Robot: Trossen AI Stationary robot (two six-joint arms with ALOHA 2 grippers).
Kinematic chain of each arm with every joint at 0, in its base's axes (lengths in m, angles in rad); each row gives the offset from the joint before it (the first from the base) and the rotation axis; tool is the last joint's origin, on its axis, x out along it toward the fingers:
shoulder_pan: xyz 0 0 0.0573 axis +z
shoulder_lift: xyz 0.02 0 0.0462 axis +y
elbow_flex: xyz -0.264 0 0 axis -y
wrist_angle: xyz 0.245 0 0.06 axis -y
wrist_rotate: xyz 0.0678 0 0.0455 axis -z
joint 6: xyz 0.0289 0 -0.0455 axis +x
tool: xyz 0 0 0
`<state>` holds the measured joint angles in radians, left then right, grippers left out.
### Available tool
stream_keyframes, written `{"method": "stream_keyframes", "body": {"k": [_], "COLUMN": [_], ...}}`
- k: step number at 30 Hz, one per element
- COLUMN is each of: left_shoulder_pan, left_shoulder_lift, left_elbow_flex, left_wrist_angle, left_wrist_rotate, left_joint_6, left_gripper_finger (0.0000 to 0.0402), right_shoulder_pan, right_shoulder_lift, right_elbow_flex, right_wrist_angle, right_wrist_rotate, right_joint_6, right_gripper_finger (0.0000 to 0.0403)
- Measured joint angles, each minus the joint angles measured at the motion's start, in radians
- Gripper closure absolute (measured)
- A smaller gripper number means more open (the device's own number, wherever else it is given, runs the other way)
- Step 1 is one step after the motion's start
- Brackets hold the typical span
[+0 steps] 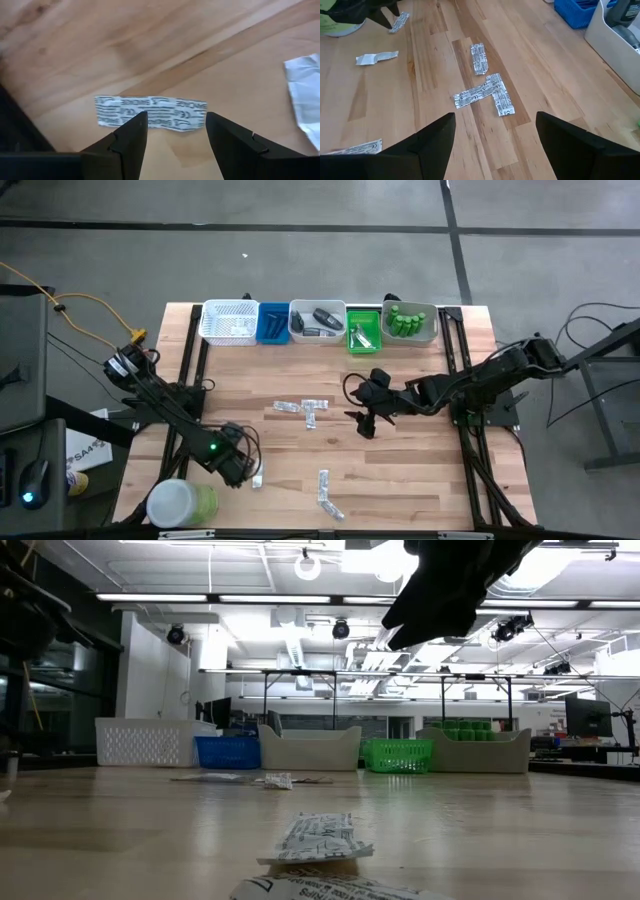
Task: Pick & Place Travel size toiletries
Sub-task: Put the bandage pack into the left white bin
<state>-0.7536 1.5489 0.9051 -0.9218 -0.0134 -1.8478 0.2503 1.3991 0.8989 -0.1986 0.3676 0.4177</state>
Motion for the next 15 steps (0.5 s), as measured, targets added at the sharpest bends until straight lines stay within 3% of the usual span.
{"method": "stream_keyframes", "body": {"k": [15], "left_shoulder_pan": [-0.061], "left_shoulder_lift": [0.027], "left_elbow_flex": [0.000], "left_wrist_angle": [0.029], "left_wrist_rotate": [-0.030], "left_joint_6": [-0.096], "left_gripper_finger": [0.0203], "right_shoulder_pan": [0.002], "right_shoulder_lift": [0.000], "right_elbow_flex": [0.000], "right_wrist_angle": [0.000], "right_wrist_rotate": [0.000], "right_joint_6": [0.015], "right_gripper_finger": [0.0133]}}
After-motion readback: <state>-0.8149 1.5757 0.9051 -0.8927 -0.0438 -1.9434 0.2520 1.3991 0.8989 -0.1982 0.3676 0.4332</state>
